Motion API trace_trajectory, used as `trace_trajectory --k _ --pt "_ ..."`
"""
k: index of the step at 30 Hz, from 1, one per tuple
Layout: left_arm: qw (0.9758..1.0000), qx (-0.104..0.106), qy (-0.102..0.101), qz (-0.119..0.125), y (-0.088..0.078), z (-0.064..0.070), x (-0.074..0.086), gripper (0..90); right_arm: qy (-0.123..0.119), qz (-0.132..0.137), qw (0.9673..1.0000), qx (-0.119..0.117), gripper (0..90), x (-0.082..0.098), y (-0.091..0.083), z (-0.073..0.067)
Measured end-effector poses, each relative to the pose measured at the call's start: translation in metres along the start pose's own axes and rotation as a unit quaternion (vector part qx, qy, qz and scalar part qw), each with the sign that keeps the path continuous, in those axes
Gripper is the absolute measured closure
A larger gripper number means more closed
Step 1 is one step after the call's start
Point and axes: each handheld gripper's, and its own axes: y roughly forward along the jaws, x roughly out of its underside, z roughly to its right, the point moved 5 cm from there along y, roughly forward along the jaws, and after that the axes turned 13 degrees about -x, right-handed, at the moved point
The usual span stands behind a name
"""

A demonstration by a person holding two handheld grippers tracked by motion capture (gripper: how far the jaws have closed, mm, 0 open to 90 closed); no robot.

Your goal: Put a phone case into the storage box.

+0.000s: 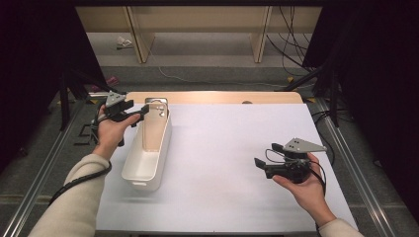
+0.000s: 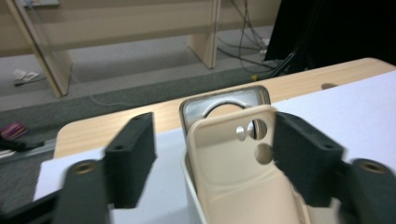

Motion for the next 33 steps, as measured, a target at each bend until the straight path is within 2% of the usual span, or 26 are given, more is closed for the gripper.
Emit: trace_trajectory --k 2,5,9,15,26,33 --pt "1.0000 -0.002 0.003 -0.002 -0.004 0.000 0.000 24.5 0.000 0.000 1.0000 0.000 16.7 0.000 0.000 0.000" --pt "1.0000 0.005 0.003 -0.006 -0.010 0.001 -0.002 26.5 0.000 0.000 1.0000 0.000 16.7 0.000 0.000 0.000" --pt "0.9999 0.008 0.013 -0.006 -0.019 0.004 -0.004 18.1 0.000 0.001 1.0000 0.000 16.7 0.000 0.000 0.000" --pt "0.9993 0.016 0.035 -0.002 -0.032 0.010 -0.003 14.7 0.001 0.000 1.0000 0.000 16.7 0.000 0.000 0.000" --pt "0.9987 0.040 0.032 -0.001 -0.054 0.013 0.005 5.9 0.002 -0.001 1.0000 -0.001 16.7 0.000 0.000 0.001" --pt "0.9985 0.051 0.022 0.000 -0.068 0.011 0.013 0.0 0.003 -0.001 1.0000 -0.001 16.7 0.000 0.000 0.001"
